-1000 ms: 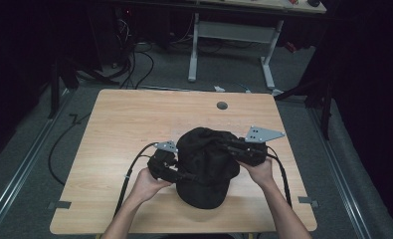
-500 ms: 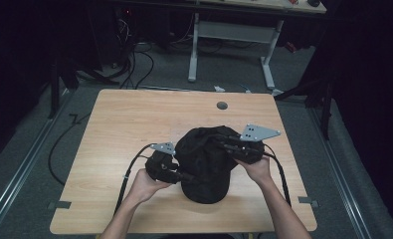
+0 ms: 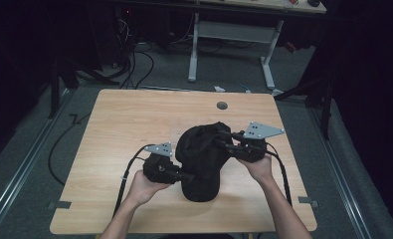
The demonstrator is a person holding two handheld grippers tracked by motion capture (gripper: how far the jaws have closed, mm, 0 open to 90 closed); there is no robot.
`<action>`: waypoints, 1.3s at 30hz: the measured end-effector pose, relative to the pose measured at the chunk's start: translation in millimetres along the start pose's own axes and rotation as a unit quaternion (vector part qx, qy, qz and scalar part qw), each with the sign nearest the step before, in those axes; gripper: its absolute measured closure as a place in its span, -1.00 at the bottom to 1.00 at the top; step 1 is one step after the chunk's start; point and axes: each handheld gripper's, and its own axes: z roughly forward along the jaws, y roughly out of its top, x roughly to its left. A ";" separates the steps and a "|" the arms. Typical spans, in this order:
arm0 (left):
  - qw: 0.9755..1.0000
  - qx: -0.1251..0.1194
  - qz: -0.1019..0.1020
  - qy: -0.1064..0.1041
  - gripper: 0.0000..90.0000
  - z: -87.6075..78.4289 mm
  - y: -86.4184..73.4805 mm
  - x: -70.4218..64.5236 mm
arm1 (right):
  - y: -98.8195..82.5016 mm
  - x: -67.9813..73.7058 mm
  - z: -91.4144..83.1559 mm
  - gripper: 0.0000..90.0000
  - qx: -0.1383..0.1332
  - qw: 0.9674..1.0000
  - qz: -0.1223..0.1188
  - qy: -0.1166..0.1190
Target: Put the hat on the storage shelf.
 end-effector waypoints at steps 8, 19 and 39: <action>1.000 -0.013 0.015 -0.001 0.75 -7.2 1.5 -8.1 | -3.6 -3.3 -1.7 0.06 0.015 1.000 0.014 0.004; 0.998 -0.051 0.031 0.013 0.76 -20.5 5.5 -14.5 | -14.0 -12.7 -19.3 -0.07 0.027 0.999 0.042 -0.013; 0.984 -0.126 0.095 0.079 0.76 -35.5 19.3 -22.4 | -135.5 -11.5 -17.7 0.03 0.184 0.959 0.126 -0.177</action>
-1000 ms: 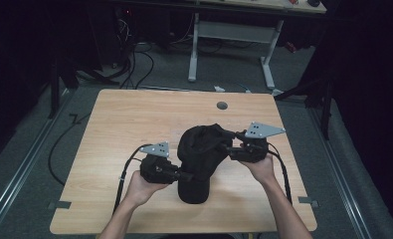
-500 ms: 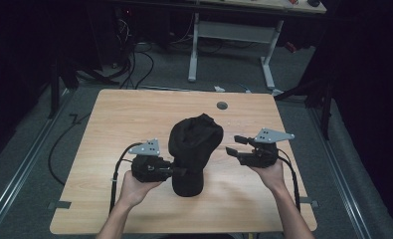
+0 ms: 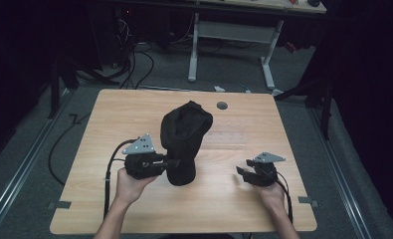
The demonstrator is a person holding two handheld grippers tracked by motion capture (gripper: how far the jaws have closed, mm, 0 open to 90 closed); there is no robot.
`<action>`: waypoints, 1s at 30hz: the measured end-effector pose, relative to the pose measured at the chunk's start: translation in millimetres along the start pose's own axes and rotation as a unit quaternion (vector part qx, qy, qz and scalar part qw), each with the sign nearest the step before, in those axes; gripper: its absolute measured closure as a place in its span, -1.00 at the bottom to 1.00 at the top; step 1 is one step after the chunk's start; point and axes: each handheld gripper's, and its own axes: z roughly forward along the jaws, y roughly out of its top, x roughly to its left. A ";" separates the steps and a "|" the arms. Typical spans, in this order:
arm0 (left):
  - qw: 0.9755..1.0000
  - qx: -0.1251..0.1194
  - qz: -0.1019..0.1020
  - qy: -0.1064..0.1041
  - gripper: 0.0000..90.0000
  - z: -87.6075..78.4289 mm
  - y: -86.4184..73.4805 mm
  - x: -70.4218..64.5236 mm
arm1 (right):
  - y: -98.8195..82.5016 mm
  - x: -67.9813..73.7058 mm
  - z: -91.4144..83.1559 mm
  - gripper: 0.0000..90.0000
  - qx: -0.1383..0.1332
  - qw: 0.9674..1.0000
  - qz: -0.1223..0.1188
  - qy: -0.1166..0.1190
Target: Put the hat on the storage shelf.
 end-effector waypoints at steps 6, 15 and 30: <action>1.000 -0.019 0.010 0.014 0.76 -1.7 7.2 1.7 | -8.8 1.3 6.1 0.02 0.009 1.000 -0.010 -0.022; 0.998 -0.048 0.032 0.036 0.76 -4.0 23.0 4.0 | -8.7 -0.2 6.5 -0.13 0.014 0.999 0.007 -0.030; 0.992 -0.064 0.078 0.075 0.75 17.4 50.8 17.2 | -8.7 -0.1 6.2 -0.15 0.014 0.999 0.008 -0.031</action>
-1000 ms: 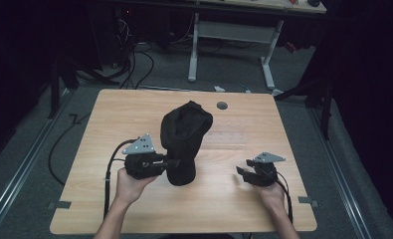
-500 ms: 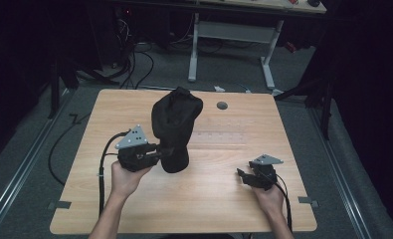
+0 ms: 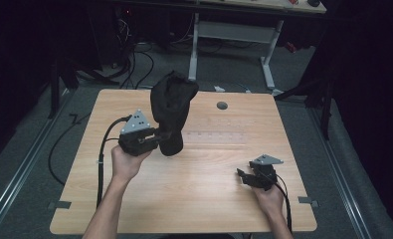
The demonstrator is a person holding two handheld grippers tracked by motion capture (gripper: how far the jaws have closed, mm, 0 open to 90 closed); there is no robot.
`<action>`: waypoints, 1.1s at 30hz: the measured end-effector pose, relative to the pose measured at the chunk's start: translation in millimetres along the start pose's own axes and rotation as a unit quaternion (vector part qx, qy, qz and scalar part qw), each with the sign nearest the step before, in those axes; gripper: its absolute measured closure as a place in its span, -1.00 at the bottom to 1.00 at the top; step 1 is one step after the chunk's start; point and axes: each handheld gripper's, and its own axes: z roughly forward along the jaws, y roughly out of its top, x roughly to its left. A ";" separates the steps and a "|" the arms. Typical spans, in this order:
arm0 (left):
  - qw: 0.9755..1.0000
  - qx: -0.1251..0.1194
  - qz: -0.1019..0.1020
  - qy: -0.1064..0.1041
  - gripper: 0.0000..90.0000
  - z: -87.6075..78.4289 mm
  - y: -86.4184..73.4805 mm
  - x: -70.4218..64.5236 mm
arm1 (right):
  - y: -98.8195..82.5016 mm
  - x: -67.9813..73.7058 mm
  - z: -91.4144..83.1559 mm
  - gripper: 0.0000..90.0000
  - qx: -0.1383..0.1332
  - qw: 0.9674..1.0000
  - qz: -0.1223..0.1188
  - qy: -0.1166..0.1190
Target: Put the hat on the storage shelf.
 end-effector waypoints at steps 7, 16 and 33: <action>1.000 0.004 0.025 0.006 0.76 17.9 5.8 9.3 | -0.1 0.3 0.0 -0.15 0.000 1.000 0.001 0.000; 0.999 -0.007 0.045 0.025 0.75 36.9 2.8 26.2 | -0.1 0.2 0.0 -0.15 0.000 1.000 0.000 0.000; 0.998 -0.024 0.047 0.033 0.75 63.2 -5.2 53.0 | -0.1 0.5 0.1 -0.15 -0.001 1.000 0.000 -0.002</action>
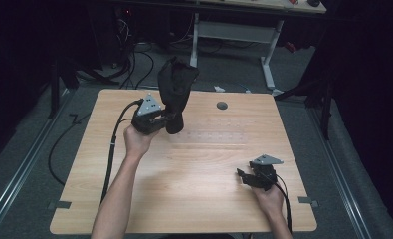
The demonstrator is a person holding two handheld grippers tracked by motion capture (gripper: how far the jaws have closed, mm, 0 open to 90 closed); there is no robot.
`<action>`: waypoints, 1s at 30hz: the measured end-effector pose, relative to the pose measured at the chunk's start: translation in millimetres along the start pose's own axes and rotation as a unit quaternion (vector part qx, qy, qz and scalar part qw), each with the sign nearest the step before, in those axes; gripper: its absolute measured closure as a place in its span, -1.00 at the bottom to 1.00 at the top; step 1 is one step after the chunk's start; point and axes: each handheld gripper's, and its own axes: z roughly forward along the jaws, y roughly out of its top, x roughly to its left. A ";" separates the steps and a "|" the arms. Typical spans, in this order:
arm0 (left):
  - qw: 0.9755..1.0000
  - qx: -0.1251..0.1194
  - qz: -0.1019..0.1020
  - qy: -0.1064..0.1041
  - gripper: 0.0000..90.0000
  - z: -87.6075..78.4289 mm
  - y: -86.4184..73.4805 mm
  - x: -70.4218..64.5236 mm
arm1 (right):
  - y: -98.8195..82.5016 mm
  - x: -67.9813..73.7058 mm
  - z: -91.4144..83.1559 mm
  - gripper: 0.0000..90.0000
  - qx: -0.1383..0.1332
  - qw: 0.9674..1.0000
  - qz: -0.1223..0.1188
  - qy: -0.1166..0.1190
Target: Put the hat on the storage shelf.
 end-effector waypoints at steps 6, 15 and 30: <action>1.000 -0.005 -0.001 0.001 0.75 -3.4 -1.7 2.5 | 0.0 0.0 0.0 -0.15 0.000 1.000 0.000 0.000; 1.000 0.000 0.000 0.006 0.75 -6.6 -9.0 7.0 | 0.0 0.0 0.0 -0.15 0.000 1.000 0.000 0.000; 1.000 -0.007 -0.022 0.010 0.73 -17.5 -13.7 19.2 | 0.0 0.0 0.1 -0.15 -0.001 1.000 0.000 0.000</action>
